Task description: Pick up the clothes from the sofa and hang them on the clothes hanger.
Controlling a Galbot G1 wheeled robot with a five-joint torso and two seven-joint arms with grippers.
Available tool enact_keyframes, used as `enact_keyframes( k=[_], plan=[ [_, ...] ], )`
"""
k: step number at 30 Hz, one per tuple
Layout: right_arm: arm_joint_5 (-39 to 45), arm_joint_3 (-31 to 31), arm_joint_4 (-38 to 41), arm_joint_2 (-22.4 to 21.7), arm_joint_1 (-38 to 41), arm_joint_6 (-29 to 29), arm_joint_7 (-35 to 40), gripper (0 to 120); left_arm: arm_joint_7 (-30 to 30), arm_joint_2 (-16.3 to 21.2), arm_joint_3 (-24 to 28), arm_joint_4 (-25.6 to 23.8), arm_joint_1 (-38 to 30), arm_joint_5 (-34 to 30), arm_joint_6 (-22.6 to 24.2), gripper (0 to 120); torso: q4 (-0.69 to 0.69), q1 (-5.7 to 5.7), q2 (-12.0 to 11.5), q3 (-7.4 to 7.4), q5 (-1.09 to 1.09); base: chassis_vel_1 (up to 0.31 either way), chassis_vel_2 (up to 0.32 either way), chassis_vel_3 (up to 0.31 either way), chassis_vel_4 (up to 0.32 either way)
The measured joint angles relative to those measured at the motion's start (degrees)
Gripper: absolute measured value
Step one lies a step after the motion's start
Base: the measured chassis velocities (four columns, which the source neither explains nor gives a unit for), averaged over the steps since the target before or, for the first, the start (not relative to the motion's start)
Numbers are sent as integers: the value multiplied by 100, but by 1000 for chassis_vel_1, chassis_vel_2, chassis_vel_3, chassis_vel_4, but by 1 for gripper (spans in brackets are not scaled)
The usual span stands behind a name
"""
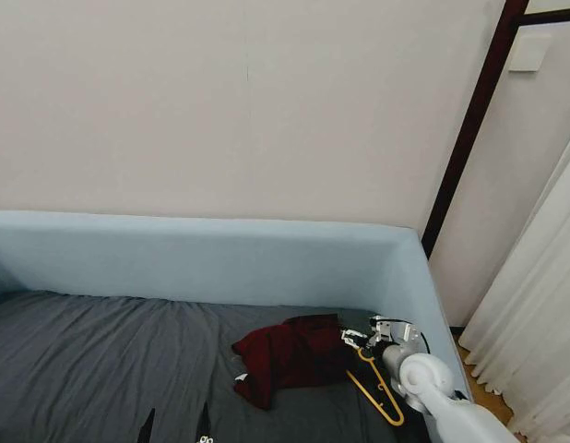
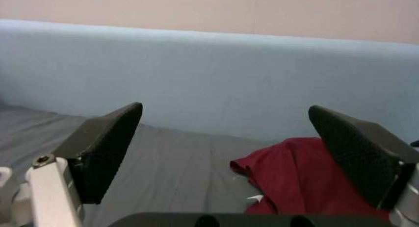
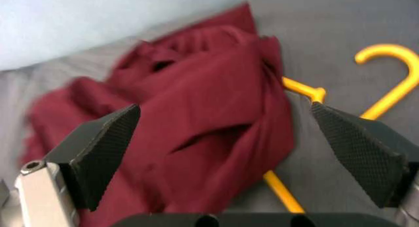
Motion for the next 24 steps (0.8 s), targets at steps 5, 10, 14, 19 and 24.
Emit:
enact_keyframes(
  k=[5,10,14,19,24],
  plan=[
    [-256,49,-540,240,166,14,13,100,-6,-1,-6,-2,23,9,0,100,1,0,0,0,-1,0,0,0,0],
    [-342,155,-867,386,148,3,6,86,-13,54,-22,-3,20,41,-3,100,0,0,0,-1,-1,0,0,0,0],
    [-394,314,-1028,595,-8,18,-109,72,-14,35,-8,-43,26,44,-4,100,-1,0,1,-1,0,0,0,0,0],
    [-274,436,-945,715,-94,64,-207,53,-35,40,-19,-70,66,44,-3,100,1,0,1,-1,0,0,0,0,0],
    [-249,456,-878,772,-132,79,-262,35,-60,79,-55,-111,104,38,-4,100,0,-1,1,-1,0,0,0,0,0]
  ],
)
